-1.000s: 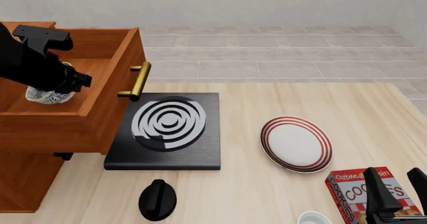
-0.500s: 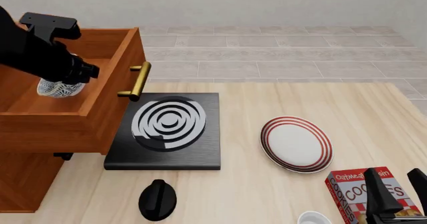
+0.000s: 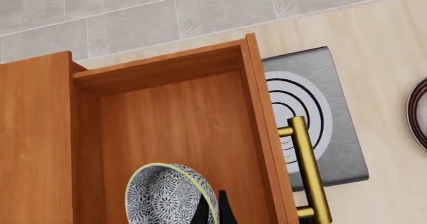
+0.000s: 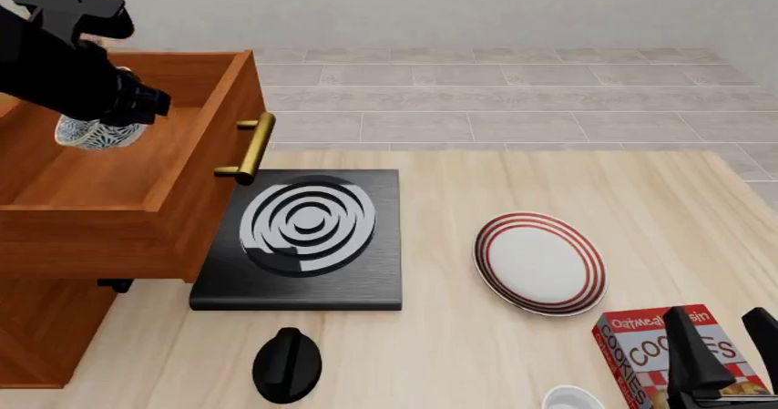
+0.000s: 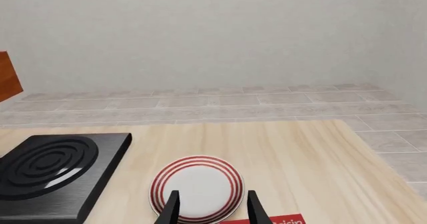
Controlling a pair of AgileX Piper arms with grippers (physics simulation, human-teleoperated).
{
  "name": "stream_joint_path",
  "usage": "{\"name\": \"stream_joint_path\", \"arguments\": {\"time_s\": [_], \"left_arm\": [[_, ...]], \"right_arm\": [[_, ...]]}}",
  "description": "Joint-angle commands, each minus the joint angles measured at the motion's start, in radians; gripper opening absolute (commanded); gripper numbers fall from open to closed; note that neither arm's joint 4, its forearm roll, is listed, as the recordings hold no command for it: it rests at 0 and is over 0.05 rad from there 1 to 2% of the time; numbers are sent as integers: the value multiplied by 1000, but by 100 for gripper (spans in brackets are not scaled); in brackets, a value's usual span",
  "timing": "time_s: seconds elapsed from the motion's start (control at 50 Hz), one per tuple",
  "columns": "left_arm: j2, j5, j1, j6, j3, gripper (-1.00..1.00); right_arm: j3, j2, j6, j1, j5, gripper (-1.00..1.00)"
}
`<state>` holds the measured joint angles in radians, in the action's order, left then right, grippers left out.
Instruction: Pick the akita bowl in the top layer of the wooden cabinet and place it on the plate.
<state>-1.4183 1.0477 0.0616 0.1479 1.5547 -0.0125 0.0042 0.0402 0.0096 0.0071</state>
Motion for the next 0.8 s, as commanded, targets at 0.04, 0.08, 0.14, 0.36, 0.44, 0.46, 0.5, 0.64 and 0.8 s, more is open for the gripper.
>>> {"name": "stream_joint_path", "arguments": {"time_s": [0.04, 0.08, 0.14, 0.36, 0.44, 0.46, 0.5, 0.64, 0.8], "left_arm": [[-6, 38, -4, 23, 89, -100], [-7, 43, -2, 24, 101, -100], [-11, 54, 1, 26, 127, -100], [-28, 76, 11, 25, 190, -100], [-34, 86, 18, 26, 217, -100], [-36, 89, 22, 23, 225, -100], [-39, 95, 29, 20, 242, -100], [-48, 101, 50, 24, 281, -100], [-64, 119, 84, 32, 344, -100]], "right_arm": [[-1, -2, 3, 0, 1, 100], [-1, -2, 2, 0, 1, 100], [-1, -3, 3, -1, 1, 100], [-2, -3, 4, -2, 2, 100], [-2, -3, 5, -2, 2, 100], [-2, -3, 5, -2, 2, 100], [-2, -3, 5, -2, 1, 100], [-2, -3, 3, -3, 0, 100], [-1, -4, -1, -1, -1, 100]]}}
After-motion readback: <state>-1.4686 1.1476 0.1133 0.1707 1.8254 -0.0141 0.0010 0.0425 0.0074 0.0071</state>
